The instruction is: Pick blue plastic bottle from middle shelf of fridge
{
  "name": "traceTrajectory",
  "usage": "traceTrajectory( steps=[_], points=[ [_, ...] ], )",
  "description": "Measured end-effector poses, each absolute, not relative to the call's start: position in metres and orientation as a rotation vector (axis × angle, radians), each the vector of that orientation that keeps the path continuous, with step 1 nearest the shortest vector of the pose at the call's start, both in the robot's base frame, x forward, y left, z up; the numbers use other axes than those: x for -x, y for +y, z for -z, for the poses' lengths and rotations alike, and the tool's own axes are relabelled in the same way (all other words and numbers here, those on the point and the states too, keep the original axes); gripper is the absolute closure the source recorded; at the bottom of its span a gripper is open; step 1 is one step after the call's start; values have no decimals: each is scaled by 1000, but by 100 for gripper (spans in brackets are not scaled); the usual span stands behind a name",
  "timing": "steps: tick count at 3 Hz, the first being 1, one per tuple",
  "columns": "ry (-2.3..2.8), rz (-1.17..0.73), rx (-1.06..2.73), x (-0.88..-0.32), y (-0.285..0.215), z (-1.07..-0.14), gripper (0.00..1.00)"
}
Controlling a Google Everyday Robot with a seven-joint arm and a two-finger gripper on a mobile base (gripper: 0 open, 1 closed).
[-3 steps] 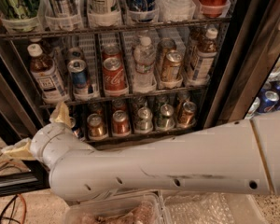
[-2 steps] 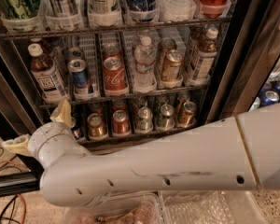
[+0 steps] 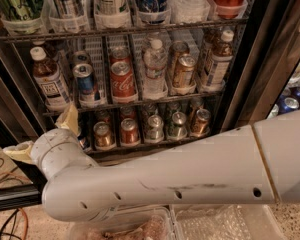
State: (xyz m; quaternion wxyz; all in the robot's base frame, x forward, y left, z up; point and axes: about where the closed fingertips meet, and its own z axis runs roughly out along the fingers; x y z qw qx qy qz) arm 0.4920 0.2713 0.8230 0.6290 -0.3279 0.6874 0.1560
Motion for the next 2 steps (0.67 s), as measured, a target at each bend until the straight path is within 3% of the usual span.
traceTrajectory(
  steps=[2],
  points=[
    [1579,-300,638,-504,271,-821,0]
  ],
)
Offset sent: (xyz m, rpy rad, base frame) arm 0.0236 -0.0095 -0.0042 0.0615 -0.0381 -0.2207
